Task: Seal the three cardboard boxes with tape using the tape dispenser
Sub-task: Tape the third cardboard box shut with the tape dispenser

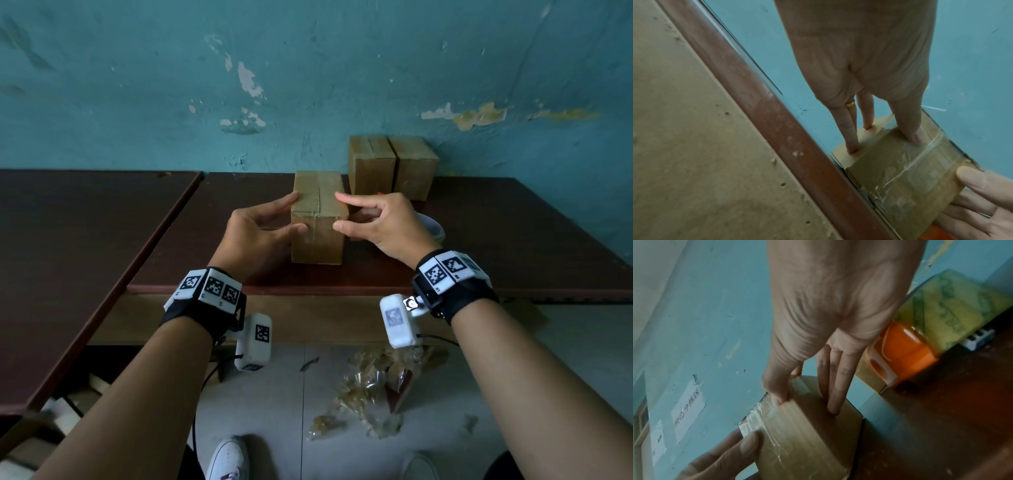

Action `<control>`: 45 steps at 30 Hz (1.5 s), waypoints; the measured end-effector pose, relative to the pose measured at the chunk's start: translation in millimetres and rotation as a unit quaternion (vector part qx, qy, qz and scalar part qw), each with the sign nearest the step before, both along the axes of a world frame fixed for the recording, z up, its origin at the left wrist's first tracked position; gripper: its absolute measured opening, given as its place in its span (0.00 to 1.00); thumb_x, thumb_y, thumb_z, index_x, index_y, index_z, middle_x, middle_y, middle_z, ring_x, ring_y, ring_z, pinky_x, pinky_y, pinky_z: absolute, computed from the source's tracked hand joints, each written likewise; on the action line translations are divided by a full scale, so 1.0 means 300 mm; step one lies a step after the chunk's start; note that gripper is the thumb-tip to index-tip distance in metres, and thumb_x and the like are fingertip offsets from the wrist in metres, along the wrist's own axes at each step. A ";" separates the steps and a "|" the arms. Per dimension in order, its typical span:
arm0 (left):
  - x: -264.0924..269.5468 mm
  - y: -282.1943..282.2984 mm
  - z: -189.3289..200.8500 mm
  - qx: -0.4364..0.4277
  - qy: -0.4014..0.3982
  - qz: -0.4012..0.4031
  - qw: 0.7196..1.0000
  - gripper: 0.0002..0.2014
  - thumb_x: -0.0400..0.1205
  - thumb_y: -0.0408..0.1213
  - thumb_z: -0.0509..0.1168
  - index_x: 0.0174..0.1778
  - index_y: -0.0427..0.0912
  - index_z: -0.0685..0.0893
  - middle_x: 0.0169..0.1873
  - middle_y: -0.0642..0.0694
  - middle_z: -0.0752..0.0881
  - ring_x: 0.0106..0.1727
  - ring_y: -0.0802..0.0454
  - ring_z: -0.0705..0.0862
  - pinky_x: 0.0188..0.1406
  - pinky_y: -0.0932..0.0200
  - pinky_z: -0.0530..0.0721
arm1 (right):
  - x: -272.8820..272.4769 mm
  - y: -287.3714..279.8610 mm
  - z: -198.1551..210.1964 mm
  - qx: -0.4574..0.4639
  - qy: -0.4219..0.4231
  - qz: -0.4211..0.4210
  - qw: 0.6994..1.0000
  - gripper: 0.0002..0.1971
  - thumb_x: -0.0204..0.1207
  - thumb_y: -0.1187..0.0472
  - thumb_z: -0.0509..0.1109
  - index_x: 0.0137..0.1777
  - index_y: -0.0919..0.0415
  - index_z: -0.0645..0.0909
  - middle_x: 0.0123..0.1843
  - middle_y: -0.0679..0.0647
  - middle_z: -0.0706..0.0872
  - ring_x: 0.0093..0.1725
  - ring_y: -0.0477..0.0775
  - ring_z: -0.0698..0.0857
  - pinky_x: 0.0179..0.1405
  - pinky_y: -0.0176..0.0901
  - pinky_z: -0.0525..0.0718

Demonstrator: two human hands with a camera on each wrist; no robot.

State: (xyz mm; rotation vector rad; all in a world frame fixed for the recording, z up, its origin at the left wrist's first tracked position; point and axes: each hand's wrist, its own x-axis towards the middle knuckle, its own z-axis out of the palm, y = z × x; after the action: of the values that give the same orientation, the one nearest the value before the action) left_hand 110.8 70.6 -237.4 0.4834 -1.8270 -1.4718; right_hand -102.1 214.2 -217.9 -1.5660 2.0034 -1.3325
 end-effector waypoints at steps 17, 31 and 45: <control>-0.020 0.003 -0.006 0.075 0.036 -0.012 0.997 0.26 0.81 0.31 0.77 0.77 0.36 0.85 0.65 0.43 0.93 0.67 0.47 0.92 0.60 0.43 0.94 | -0.013 -0.008 -0.013 -0.021 0.002 0.009 1.000 0.32 0.69 0.32 0.82 0.74 0.37 0.87 0.74 0.42 0.88 0.74 0.45 0.85 0.77 0.56 0.84; -0.024 0.011 0.003 -0.037 -0.009 0.052 0.998 0.31 0.75 0.34 0.84 0.76 0.37 0.87 0.65 0.46 0.93 0.66 0.55 0.92 0.67 0.45 0.91 | -0.028 0.005 0.004 0.003 -0.034 0.032 0.999 0.32 0.70 0.49 0.88 0.75 0.40 0.86 0.71 0.45 0.91 0.72 0.45 0.88 0.77 0.54 0.84; -0.028 0.011 0.009 0.025 0.012 0.043 0.999 0.24 0.81 0.34 0.80 0.73 0.34 0.87 0.59 0.46 0.95 0.63 0.51 0.93 0.62 0.46 0.93 | 0.008 0.010 0.031 -0.010 -0.104 0.045 0.994 0.28 0.76 0.55 0.84 0.76 0.56 0.86 0.72 0.54 0.90 0.67 0.46 0.91 0.60 0.54 0.94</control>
State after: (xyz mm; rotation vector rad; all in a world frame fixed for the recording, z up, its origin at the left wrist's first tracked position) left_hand 102.3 73.9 -234.7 0.5591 -1.7318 -1.4625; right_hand -99.8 217.1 -208.8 -1.4413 1.7801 -1.4217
